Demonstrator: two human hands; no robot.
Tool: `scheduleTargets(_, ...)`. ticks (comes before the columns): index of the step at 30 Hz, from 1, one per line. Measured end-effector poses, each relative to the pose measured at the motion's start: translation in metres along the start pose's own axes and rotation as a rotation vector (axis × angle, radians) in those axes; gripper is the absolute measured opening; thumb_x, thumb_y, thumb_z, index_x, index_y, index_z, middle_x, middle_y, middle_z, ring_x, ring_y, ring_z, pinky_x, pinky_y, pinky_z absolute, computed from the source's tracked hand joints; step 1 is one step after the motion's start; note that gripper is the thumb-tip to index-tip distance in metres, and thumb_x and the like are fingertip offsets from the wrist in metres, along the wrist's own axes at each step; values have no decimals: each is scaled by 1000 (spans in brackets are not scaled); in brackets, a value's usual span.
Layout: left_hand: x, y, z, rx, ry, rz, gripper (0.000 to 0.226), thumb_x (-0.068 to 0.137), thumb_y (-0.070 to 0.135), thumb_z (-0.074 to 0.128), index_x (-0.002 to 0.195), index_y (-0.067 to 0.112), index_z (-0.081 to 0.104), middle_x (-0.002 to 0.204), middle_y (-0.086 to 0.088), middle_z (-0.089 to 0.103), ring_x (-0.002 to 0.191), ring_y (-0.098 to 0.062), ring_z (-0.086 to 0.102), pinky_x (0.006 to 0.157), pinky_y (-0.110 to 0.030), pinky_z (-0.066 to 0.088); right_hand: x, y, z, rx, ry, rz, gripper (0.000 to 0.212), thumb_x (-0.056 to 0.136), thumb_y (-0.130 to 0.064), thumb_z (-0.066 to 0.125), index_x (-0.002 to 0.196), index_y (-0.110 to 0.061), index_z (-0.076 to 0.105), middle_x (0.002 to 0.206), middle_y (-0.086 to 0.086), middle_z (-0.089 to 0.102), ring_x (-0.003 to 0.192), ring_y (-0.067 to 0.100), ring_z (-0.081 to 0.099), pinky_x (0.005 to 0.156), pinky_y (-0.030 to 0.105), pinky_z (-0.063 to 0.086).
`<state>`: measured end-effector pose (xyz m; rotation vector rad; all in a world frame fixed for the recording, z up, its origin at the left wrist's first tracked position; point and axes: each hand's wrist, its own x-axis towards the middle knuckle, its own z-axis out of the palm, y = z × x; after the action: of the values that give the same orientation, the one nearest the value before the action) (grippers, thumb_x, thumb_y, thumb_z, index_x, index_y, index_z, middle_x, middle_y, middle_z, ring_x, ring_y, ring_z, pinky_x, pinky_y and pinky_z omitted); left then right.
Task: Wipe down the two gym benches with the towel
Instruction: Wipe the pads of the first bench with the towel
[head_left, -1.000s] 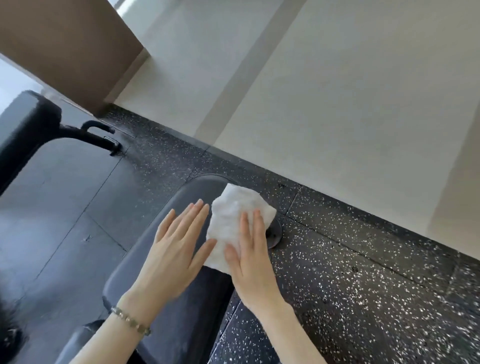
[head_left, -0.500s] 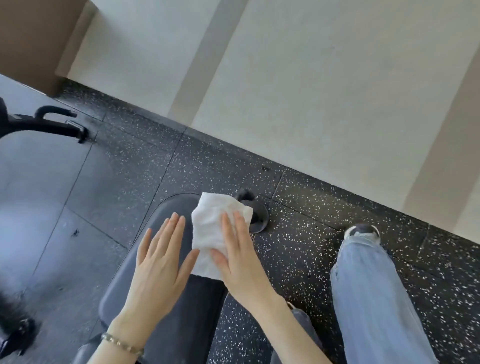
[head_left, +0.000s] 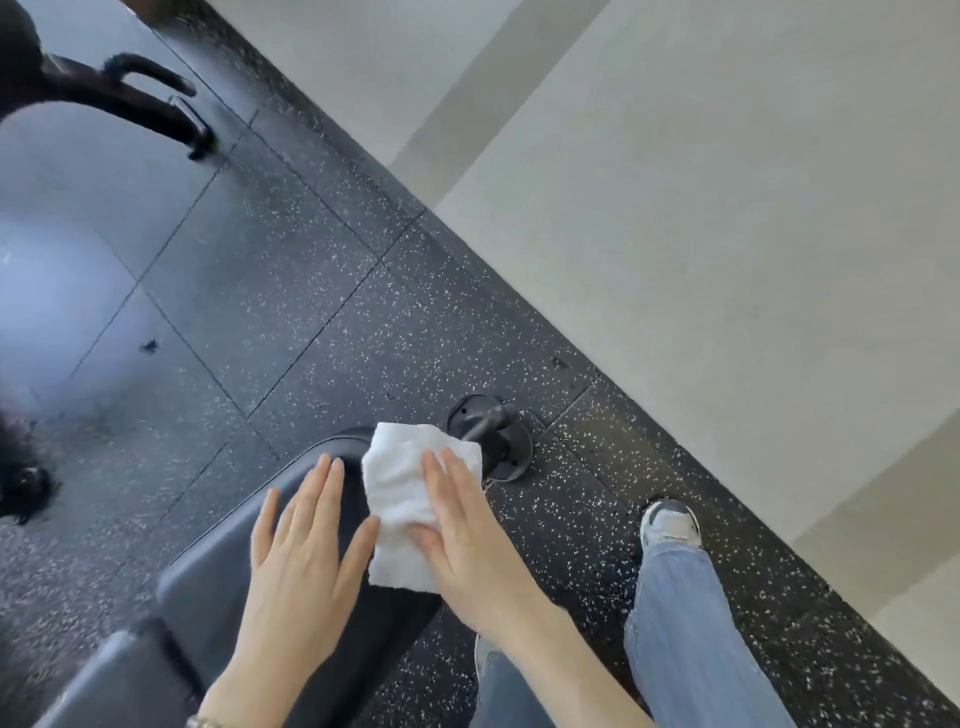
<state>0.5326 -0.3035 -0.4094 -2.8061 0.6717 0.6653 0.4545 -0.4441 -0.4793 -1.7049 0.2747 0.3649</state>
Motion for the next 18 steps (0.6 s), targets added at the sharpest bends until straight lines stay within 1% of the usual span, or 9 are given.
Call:
scheduleTargets(1, 1, 1, 0, -13, 0, -23, 72, 96, 58, 17, 144, 9, 35, 149, -1, 31, 137, -9, 22, 116, -27, -3, 11, -2, -5, -26, -34, 4, 64, 93, -54, 19, 146, -32, -8, 158, 2, -4, 145, 13, -9, 119, 32, 5)
scheduleTargets(3, 3, 3, 1, -42, 11, -69, 71, 96, 58, 16, 144, 10, 35, 149, -1, 33, 138, -8, 21, 116, -28, -2, 37, -7, -16, -103, -94, 4, 62, 100, -41, 33, 151, -22, 4, 158, 5, 3, 145, 17, -1, 118, 32, 6)
scheduleTargets(6, 1, 2, 5, -89, 15, -146, 71, 95, 59, 13, 145, 13, 34, 150, -1, 34, 139, -8, 20, 115, -30, 0, 68, -17, -26, -186, -171, -47, 55, 101, -28, 39, 150, -13, 18, 156, 7, 17, 142, 21, 11, 116, 30, 8)
scheduleTargets(8, -2, -2, 9, -116, 11, -194, 73, 95, 61, 12, 145, 12, 33, 151, -2, 33, 139, -9, 22, 116, -32, 0, 68, -19, -32, -159, -228, -45, 55, 101, -28, 39, 150, -16, 17, 157, 4, 14, 143, 17, 9, 116, 25, 8)
scheduleTargets(10, -5, -5, 10, -140, 3, -236, 74, 95, 61, 12, 144, 11, 34, 150, -4, 35, 139, -10, 23, 116, -34, 2, 57, -16, -40, -146, -302, -9, 56, 102, -30, 38, 151, -25, 10, 158, -3, 5, 144, 10, 2, 112, 19, 5)
scheduleTargets(12, -8, -8, 10, -164, -8, -257, 73, 96, 59, 13, 143, 9, 36, 149, -5, 37, 138, -11, 24, 116, -36, 4, 55, -15, -47, -166, -355, 17, 58, 102, -31, 37, 150, -30, 5, 158, -7, -1, 144, 5, -4, 114, 19, 2)
scheduleTargets(13, -10, -10, 9, -176, -5, -262, 71, 96, 57, 14, 142, 8, 37, 148, -6, 37, 138, -11, 24, 116, -37, 5, 61, -18, -48, -185, -378, 23, 59, 102, -31, 37, 150, -29, 4, 158, -7, -2, 144, 5, -5, 115, 20, 1)
scheduleTargets(15, -11, -16, 8, -190, 15, -261, 69, 97, 55, 16, 141, 6, 39, 147, -6, 39, 137, -13, 27, 115, -39, 8, 84, -31, -45, -217, -428, 29, 59, 101, -29, 40, 151, -24, 9, 158, -5, 3, 144, 6, -1, 113, 16, -1)
scheduleTargets(18, -11, -26, 10, -209, 29, -241, 69, 98, 54, 16, 139, 5, 41, 146, -7, 41, 136, -15, 31, 115, -41, 12, 125, -56, -32, -331, -522, -43, 53, 100, -27, 44, 148, -17, 25, 155, -4, 22, 142, 11, 15, 109, 12, 6)
